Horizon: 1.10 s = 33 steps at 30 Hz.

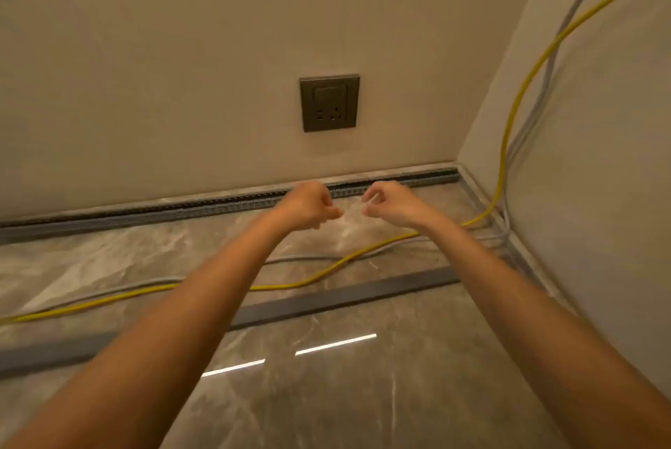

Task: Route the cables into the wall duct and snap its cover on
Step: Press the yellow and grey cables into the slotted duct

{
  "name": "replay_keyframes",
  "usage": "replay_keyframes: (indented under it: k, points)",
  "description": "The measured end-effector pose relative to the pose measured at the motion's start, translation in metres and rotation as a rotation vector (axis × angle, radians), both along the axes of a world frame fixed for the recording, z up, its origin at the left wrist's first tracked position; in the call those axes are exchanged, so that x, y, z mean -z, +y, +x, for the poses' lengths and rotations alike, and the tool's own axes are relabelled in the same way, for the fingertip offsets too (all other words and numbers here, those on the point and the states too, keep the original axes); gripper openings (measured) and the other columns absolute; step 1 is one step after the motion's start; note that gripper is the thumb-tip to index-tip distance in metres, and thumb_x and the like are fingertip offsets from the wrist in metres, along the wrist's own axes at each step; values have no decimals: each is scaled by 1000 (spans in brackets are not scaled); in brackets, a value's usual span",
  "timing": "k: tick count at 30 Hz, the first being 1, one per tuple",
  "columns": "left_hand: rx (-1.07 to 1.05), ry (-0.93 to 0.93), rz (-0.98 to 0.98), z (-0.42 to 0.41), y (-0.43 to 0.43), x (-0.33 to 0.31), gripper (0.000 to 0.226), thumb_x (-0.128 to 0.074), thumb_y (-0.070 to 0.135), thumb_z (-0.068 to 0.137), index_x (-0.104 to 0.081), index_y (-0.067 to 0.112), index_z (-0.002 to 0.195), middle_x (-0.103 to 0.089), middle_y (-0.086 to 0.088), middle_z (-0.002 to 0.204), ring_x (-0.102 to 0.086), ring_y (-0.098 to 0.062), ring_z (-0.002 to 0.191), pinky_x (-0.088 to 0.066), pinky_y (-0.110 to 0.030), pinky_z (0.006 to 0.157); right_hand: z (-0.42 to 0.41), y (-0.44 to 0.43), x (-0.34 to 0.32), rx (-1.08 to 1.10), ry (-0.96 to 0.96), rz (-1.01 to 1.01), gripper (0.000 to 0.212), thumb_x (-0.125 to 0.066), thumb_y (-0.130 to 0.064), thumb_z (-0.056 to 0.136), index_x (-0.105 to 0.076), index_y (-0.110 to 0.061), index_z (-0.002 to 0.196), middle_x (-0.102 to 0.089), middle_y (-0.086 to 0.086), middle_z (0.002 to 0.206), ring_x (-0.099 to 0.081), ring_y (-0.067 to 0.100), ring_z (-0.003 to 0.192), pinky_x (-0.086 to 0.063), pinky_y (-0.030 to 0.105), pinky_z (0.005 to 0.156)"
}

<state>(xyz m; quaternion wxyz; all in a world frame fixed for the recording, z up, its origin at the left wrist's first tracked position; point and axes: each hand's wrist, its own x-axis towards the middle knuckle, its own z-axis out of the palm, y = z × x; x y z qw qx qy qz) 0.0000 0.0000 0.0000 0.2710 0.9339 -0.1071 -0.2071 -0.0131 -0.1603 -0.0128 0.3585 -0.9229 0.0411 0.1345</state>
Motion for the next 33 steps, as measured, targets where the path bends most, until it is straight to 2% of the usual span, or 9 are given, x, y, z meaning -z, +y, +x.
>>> replay_keyframes:
  k: [5, 10, 13, 18, 20, 22, 25, 29, 33]
  points:
    - [296, 13, 287, -10, -30, 33, 49, -65, 42, 84, -59, 4, 114, -62, -15, 118, -58, -28, 105, -45, -34, 82, -3, -17, 26, -221, 133, -155, 22, -64, -6, 82, -67, -3, 104, -59, 3, 90, -53, 14, 86, -40, 21, 63]
    - [414, -32, 458, -7, -43, 54, 34, -59, 20, 90, -53, 5, 119, -53, -17, 127, -55, -32, 114, -47, -36, 90, 7, -41, 42, -220, 172, -239, 13, -67, -13, 80, -70, -9, 92, -61, -4, 77, -54, 12, 81, -42, 23, 68]
    - [434, -46, 462, 2, -45, 53, 33, -50, 19, 95, -48, 2, 123, -52, -20, 128, -54, -34, 114, -45, -37, 90, 11, -46, 48, -241, 187, -238, 4, -67, -21, 81, -68, -17, 79, -56, -8, 67, -53, 11, 76, -40, 22, 61]
    - [300, -61, 336, 29, -37, 45, 28, -42, 8, 97, -39, -1, 123, -53, -27, 125, -54, -39, 113, -44, -42, 90, 30, -59, 49, -201, 69, -229, 38, -59, -29, 87, -44, -21, 53, -45, -5, 56, -47, 17, 67, -33, 29, 57]
    - [180, -113, 243, 41, -32, 45, 7, -45, 9, 97, -42, 7, 103, -58, -27, 116, -56, -40, 106, -45, -43, 84, 41, -68, 46, -174, 30, -230, 35, -55, -26, 90, -46, -21, 57, -49, -1, 61, -49, 20, 72, -34, 29, 63]
    - [52, -182, 160, 51, -31, 47, 9, -48, 14, 97, -41, 10, 93, -61, -26, 108, -58, -40, 101, -46, -43, 80, 49, -77, 45, -147, -11, -260, 20, -53, -22, 92, -59, -18, 73, -58, 6, 76, -55, 25, 83, -34, 28, 69]
    - [-31, -255, 108, 60, -40, 48, 19, -51, 19, 96, -49, 4, 107, -60, -25, 111, -57, -39, 101, -47, -46, 84, 61, -92, 49, -33, -105, -319, 23, -55, -27, 91, -63, -9, 104, -65, 15, 103, -58, 31, 102, -38, 31, 74]
    - [17, -352, 156, 69, -55, 57, 29, -48, 18, 97, -43, 3, 122, -45, -21, 125, -54, -40, 105, -47, -46, 84, 72, -100, 59, 98, -230, -350, 47, -59, -31, 88, -49, -11, 129, -47, 15, 130, -49, 32, 118, -41, 40, 98]
    - [76, -299, 248, 79, -60, 68, 30, -42, 22, 100, -46, 3, 123, -44, -20, 127, -53, -41, 111, -45, -48, 87, 80, -96, 66, 65, -231, -393, 38, -56, -26, 90, -56, -14, 126, -47, 14, 129, -49, 31, 120, -41, 39, 97]
